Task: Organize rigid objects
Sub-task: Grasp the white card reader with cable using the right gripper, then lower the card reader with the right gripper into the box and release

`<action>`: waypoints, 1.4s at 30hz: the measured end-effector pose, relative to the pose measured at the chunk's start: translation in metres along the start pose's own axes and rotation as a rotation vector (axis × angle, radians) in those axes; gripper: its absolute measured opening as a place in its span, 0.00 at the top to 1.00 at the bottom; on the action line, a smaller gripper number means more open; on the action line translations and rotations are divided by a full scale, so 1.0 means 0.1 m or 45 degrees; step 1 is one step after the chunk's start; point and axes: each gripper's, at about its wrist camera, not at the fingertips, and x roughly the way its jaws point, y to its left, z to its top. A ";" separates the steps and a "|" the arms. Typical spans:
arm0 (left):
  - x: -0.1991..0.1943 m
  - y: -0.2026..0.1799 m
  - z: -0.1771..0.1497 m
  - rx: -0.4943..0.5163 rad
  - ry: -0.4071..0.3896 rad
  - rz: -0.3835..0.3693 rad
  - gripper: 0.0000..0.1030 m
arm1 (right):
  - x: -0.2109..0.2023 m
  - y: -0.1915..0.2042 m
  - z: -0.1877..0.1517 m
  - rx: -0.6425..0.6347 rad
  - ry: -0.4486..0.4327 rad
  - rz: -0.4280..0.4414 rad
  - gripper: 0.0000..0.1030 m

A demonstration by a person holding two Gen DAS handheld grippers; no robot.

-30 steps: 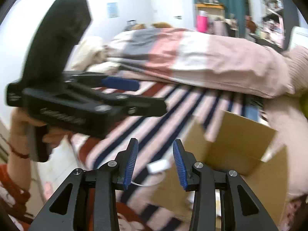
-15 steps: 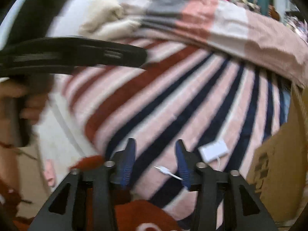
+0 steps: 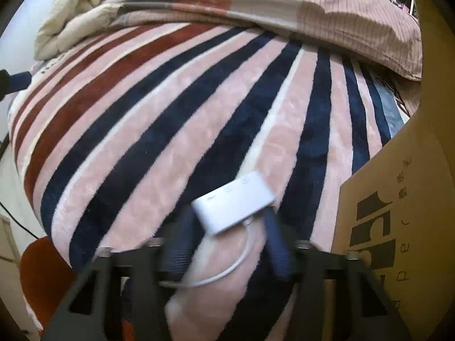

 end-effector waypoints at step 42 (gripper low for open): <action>0.57 -2.62 1.25 0.398 0.143 -0.483 0.77 | -1.98 -1.15 0.13 0.184 -0.523 0.169 0.73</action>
